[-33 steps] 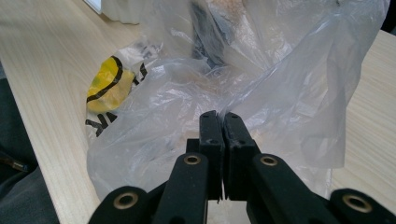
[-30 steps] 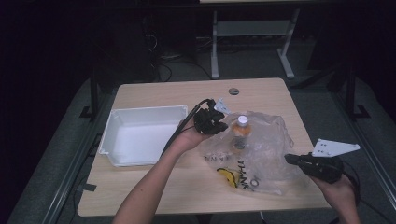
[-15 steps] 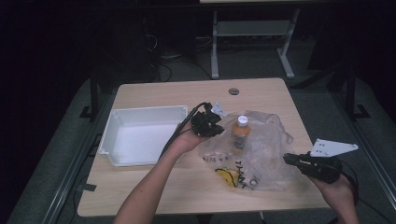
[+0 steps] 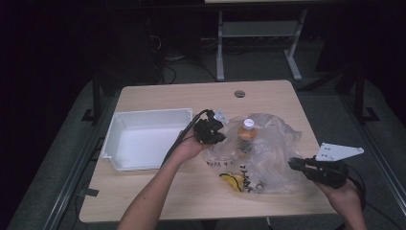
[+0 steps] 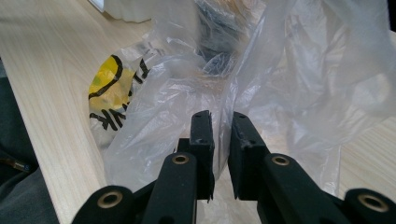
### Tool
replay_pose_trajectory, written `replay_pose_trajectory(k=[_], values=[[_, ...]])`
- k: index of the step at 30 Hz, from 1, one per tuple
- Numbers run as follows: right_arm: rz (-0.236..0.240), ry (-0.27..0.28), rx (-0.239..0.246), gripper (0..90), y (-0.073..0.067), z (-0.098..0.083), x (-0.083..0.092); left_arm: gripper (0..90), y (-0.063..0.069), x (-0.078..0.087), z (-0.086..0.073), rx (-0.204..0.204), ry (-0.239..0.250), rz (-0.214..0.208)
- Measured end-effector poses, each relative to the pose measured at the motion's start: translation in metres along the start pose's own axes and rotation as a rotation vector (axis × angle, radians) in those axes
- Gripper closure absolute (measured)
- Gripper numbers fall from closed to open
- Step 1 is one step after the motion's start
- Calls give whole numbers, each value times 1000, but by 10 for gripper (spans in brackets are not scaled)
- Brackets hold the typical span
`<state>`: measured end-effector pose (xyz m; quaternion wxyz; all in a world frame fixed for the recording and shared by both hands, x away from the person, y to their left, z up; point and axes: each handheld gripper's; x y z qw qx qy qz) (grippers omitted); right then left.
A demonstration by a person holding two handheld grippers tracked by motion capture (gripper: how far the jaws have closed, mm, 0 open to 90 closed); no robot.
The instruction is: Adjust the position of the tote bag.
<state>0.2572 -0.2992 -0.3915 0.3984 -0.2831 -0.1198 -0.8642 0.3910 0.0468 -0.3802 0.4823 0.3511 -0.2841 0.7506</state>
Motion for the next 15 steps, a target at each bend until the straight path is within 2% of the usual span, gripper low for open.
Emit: replay_pose_trajectory(k=[1, 3, 15], values=[[2, -2, 1, 802, 0, 0, 0, 893, 1, -1, -1, 11, -1, -2], [4, -5, 4, 807, -1, 0, -1, 893, 0, -2, -2, 1, -12, -2], [18, -15, 12, 821, -3, 2, -5, 893, 2, -11, -7, 1, -46, -15]])
Point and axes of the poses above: each handheld gripper's, and its own axes: x roughly backward along the jaws, z roughly out of its top, y roughly to its right, and after that the axes turned 3 degrees about -x, right-handed
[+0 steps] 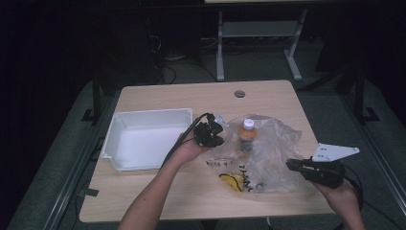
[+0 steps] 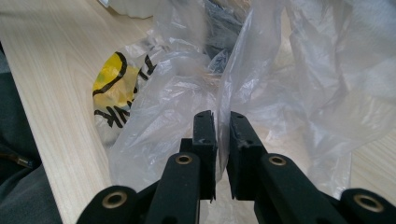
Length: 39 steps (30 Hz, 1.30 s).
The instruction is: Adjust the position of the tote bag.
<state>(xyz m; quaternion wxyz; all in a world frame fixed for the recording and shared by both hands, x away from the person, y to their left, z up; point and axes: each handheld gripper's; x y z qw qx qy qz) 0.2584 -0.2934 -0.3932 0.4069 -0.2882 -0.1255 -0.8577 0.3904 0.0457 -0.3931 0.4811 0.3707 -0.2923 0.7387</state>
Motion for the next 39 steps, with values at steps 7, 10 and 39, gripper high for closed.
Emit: replay_pose_trajectory(k=[7, 10, 39], values=[[8, -5, 4, 826, -1, 1, -1, 892, 1, -5, -2, -6, -23, 2], [10, -8, 1, 828, -2, 1, -2, 892, 2, -7, -3, -7, -28, 5], [29, -34, 87, 892, -16, 26, -8, 588, 1, 49, -8, 11, 91, -13]])
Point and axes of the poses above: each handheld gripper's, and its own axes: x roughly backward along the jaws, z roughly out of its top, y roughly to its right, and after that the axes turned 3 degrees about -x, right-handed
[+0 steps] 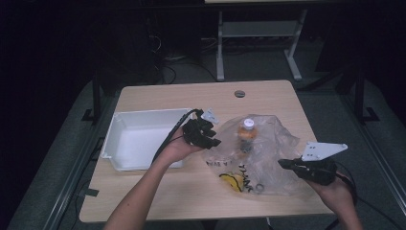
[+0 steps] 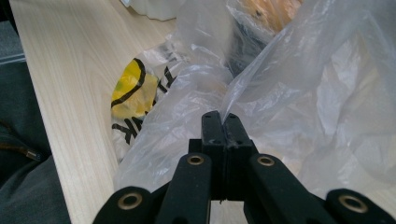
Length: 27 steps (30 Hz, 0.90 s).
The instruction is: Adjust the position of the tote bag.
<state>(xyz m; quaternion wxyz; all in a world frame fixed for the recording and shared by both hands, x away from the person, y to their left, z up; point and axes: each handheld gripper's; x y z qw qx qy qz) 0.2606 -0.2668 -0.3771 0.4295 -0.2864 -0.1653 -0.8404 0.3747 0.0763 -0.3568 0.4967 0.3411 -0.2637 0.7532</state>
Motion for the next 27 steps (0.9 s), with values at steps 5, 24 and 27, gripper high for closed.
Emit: replay_pose_trajectory(k=[5, 24, 27], values=[[3, 0, 24, 893, 0, 9, 0, 573, 4, 9, -1, -12, 18, 2], [71, 23, 45, 893, 6, 39, -6, 549, 18, 19, 0, -64, 69, -27], [83, 29, 48, 893, 7, 44, -9, 547, 21, 18, 0, -68, 80, -36]])
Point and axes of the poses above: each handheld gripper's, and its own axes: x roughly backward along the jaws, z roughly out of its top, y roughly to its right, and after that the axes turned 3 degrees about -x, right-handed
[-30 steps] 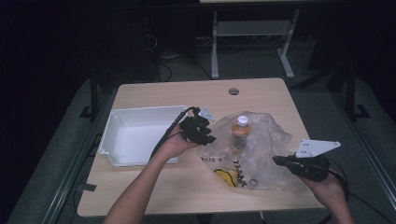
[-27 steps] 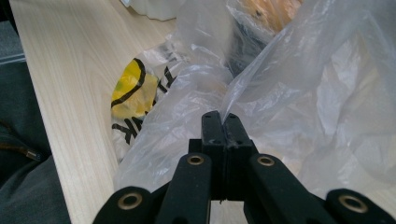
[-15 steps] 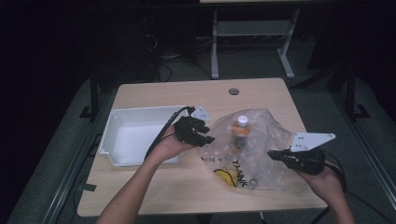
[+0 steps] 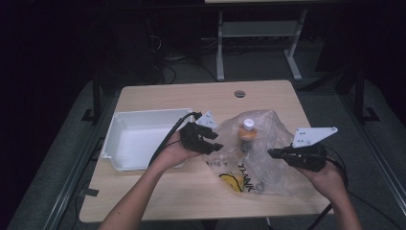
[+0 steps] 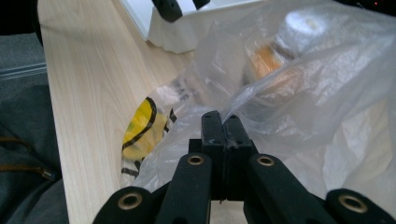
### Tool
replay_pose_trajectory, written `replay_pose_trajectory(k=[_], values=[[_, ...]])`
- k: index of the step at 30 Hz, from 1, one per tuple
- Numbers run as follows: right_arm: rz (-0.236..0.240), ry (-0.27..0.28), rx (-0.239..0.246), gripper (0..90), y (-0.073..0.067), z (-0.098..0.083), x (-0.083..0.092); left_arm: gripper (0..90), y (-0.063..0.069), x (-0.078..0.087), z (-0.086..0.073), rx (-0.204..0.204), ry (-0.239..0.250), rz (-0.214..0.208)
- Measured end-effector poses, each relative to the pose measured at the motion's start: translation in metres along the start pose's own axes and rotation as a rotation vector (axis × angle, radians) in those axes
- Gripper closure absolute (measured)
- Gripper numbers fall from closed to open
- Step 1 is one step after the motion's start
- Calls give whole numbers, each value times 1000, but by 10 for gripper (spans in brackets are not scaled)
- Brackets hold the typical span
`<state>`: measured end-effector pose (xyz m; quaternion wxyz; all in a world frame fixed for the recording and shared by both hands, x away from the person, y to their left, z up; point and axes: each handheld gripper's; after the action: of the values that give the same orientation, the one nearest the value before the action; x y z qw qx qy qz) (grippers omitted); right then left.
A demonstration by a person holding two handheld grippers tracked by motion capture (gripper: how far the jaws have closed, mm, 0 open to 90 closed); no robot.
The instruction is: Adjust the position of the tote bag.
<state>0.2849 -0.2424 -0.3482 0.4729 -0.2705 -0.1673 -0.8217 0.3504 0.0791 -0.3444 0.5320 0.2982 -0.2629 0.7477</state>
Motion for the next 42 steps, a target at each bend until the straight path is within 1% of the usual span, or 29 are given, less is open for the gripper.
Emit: replay_pose_trajectory(k=[1, 2, 3, 4, 6, 9, 14, 17, 20, 25, 30, 33, 36, 37, 39, 42], values=[[2, 1, 5, 893, 1, 2, -1, 547, 1, -1, 0, 2, 2, -4], [3, -1, 11, 892, 1, 4, -2, 544, 2, -1, 0, -6, 2, -5], [6, -2, 17, 893, 2, 6, -4, 540, 3, -1, 0, -2, 11, -10], [8, -3, 15, 892, 2, 8, -5, 539, 3, -1, 0, -2, 11, -10], [15, -6, 17, 892, 3, 13, -7, 537, 6, -3, 0, -2, 27, -21], [23, -3, 29, 893, 5, 19, -11, 532, 9, -4, 1, -16, 28, -33], [34, -4, 38, 893, 6, 29, -17, 520, 15, -6, 4, -21, 50, -51], [44, -4, 34, 893, 7, 35, -21, 518, 19, -7, 6, -17, 75, -61], [44, -5, 43, 893, 7, 39, -25, 504, 22, -9, 8, -17, 81, -73], [60, 1, 37, 893, 10, 45, -30, 493, 25, -11, 10, -22, 97, -93], [64, -5, 44, 893, 11, 51, -36, 479, 28, -12, 13, -33, 104, -101], [67, -8, 47, 893, 12, 55, -40, 476, 30, -11, 14, -40, 117, -105], [69, -10, 40, 892, 12, 59, -43, 474, 32, -10, 16, -39, 124, -113], [70, -10, 44, 892, 12, 60, -44, 474, 32, -9, 18, -51, 125, -116], [71, -12, 43, 893, 12, 62, -46, 472, 33, -9, 20, -59, 129, -113], [77, -11, 39, 892, 12, 63, -48, 467, 34, -8, 24, -65, 138, -122]])
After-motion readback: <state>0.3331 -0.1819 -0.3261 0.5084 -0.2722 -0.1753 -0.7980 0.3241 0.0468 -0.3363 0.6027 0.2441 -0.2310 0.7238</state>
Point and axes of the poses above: each handheld gripper's, and its own axes: x roughly backward along the jaws, z roughly out of its top, y roughly to its right, and after that the axes turned 3 degrees about -x, right-handed
